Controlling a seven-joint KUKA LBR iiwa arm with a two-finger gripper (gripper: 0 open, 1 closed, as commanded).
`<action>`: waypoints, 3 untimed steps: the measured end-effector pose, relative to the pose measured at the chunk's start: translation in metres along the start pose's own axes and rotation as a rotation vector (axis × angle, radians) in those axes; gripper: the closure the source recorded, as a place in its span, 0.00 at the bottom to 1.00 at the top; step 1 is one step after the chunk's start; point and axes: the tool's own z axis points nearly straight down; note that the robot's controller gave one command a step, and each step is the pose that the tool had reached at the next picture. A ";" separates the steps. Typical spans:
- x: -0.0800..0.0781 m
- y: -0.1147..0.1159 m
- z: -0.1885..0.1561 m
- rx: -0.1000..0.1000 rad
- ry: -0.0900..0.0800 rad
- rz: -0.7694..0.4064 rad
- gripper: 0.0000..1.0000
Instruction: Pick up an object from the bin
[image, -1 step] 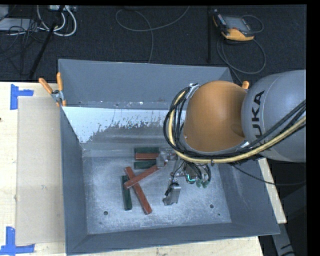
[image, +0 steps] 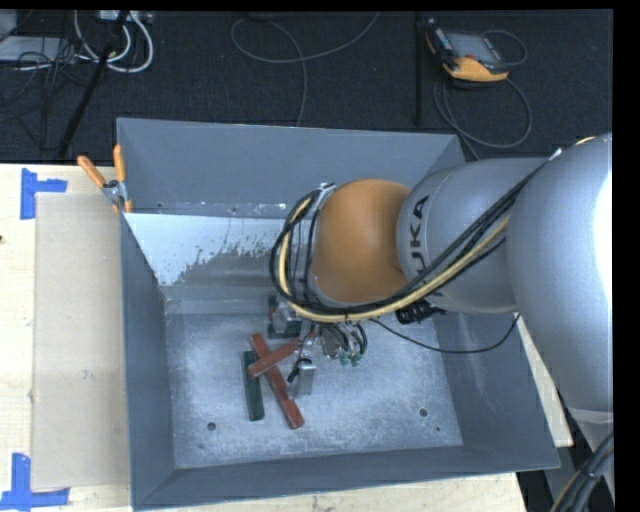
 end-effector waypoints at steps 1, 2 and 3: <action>-0.009 -0.011 0.032 0.000 -0.003 -0.055 0.00; -0.012 -0.011 0.027 -0.001 -0.014 -0.051 1.00; -0.009 -0.011 0.031 -0.001 -0.007 -0.050 0.00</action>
Offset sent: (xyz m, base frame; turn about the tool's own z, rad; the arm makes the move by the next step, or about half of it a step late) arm 0.0087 -0.0108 -0.0312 -0.0546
